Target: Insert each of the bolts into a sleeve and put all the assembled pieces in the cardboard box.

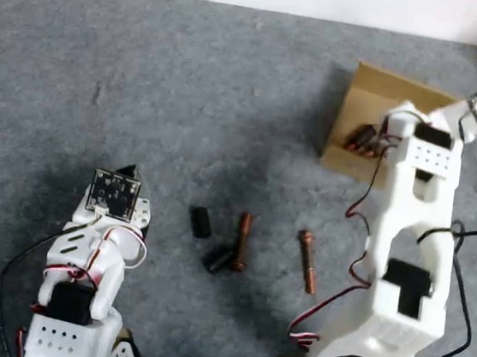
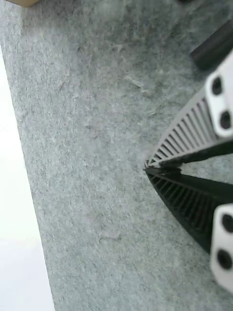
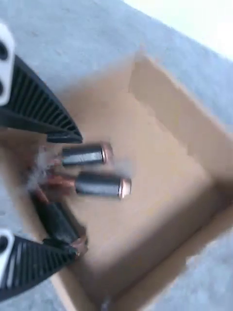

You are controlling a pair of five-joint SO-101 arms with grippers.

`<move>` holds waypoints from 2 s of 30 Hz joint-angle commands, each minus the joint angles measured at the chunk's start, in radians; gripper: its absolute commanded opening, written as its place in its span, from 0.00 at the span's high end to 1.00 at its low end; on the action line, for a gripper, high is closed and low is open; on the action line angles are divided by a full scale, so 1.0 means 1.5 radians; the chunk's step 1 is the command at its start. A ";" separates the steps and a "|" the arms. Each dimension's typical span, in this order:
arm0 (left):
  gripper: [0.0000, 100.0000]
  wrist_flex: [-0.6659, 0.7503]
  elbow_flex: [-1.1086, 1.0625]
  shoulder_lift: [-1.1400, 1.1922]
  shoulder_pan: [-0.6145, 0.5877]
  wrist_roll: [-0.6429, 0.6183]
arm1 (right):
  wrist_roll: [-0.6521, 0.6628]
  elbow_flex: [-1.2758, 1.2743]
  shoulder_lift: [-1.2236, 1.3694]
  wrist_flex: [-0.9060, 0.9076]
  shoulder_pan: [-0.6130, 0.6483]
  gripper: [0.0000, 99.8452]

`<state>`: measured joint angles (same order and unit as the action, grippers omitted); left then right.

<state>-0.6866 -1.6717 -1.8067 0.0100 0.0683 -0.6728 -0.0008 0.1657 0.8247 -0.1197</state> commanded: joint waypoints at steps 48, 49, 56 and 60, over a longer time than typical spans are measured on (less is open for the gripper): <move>0.99 0.038 -0.009 -0.006 -0.009 0.001 | 0.218 -0.299 -0.170 0.216 0.579 0.76; 0.99 0.038 -0.008 -0.006 -0.009 0.001 | 0.188 -0.299 -0.169 0.221 0.595 0.76; 0.99 0.038 -0.004 -0.006 -0.035 -0.002 | 0.070 -0.338 -0.166 0.220 0.620 0.76; 0.99 0.038 -0.004 -0.007 -0.033 -0.002 | 0.069 -0.353 -0.166 0.219 0.618 0.76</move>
<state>-0.6559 -1.6747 -1.8067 -0.0284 0.0683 -0.5531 -0.5271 -0.0506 1.1439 0.8009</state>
